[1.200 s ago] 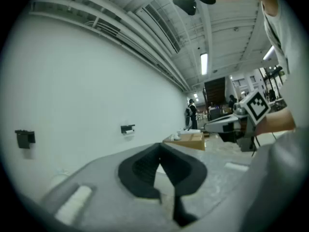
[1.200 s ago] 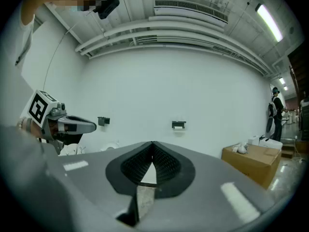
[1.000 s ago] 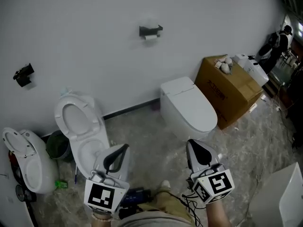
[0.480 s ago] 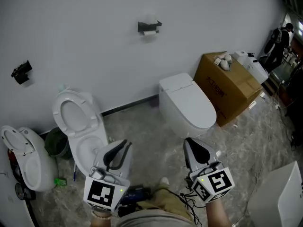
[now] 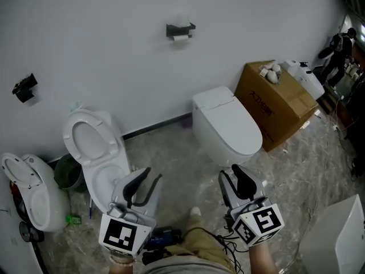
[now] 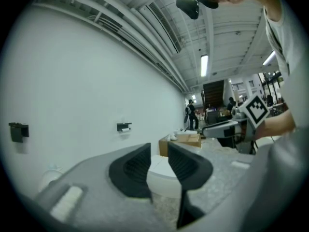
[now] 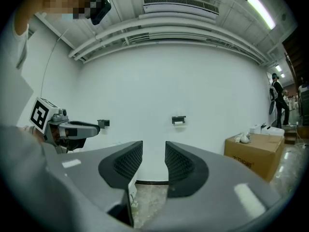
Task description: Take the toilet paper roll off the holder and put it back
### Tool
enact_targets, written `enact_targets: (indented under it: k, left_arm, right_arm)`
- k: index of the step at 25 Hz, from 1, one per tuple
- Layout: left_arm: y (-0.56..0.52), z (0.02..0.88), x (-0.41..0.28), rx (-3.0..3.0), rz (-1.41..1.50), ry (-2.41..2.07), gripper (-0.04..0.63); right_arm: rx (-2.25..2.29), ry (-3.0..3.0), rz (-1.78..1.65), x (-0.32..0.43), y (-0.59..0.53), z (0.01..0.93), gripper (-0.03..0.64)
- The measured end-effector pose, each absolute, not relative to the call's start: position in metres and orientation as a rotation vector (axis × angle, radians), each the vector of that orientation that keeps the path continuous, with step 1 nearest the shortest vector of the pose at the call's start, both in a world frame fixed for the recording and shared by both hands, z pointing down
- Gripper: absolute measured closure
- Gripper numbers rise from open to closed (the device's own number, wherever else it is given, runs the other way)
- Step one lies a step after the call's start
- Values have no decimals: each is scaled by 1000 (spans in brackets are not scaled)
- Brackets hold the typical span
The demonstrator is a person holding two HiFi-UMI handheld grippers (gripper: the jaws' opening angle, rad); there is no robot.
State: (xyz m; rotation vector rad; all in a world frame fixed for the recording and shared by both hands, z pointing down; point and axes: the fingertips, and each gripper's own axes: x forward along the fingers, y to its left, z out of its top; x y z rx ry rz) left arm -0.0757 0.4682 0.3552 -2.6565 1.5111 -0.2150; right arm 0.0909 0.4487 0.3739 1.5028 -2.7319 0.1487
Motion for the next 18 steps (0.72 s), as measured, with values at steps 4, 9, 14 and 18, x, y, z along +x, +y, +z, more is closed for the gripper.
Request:
enact_targets:
  k: [4,9,14,18]
  left_arm:
    - [452,355,-76,-2670,-222,1530,495]
    - [420,358,-74,-2691,-247,1569,495]
    - [375,357,-66,-2682,-242,1572,495]
    - [333,352,-56,-2675,-231,1581,495]
  right_arm:
    - [1500,-2724,149,93,431,376,485]
    - [1473,-2734,153,91,394,378,485]
    - [1442,-2751,154,93,344,379,485]
    - [1403,-2770,140,97,299,375,485]
